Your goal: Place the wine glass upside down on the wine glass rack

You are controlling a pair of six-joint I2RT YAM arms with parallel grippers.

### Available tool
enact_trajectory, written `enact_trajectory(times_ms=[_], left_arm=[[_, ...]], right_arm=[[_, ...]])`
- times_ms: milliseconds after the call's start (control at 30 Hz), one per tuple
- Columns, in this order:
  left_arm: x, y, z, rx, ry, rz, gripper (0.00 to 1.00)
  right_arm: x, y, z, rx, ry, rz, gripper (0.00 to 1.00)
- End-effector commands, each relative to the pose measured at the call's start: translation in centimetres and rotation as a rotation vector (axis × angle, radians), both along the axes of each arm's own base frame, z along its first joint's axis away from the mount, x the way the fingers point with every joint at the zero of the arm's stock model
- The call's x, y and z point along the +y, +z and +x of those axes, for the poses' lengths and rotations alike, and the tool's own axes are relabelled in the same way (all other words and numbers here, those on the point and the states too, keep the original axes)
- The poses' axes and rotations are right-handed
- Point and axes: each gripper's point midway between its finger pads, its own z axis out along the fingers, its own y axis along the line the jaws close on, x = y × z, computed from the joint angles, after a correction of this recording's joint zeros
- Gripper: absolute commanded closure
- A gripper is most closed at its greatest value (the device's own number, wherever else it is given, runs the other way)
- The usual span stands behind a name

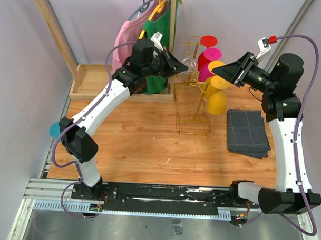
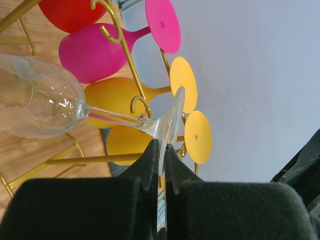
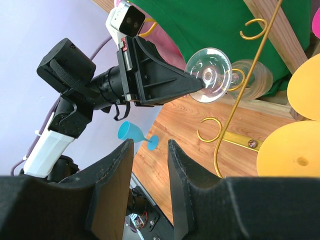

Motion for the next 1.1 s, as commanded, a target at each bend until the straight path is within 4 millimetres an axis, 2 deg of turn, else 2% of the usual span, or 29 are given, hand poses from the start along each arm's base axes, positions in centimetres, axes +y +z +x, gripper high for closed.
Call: enact_trajectory(times_ms=[0, 300, 600, 833, 1067], left_arm=[[-0.7, 4.0, -1.1, -0.095, -0.044, -0.072, 1.0], [-1.6, 4.1, -1.8, -0.081, -0.104, -0.108, 1.0], [-2.1, 3.3, -1.8, -0.064, -0.129, -0.107, 1.0], [-2.8, 3.6, -2.7, -0.044, -0.196, -0.151, 1.0], [-2.9, 3.2, -2.6, -0.029, -0.194, -0.152, 1.0]], right_arm=[[-0.6, 0.3, 0.1, -0.03, -0.008, -0.004, 0.65], [-0.6, 0.0, 0.1, -0.023, -0.009, -0.003, 0.65], [-0.6, 0.0, 0.1, -0.021, -0.009, -0.003, 0.65], [-0.6, -0.1, 0.1, -0.021, -0.01, -0.002, 0.65], [-0.6, 0.0, 0.1, -0.02, -0.01, -0.001, 0.65]])
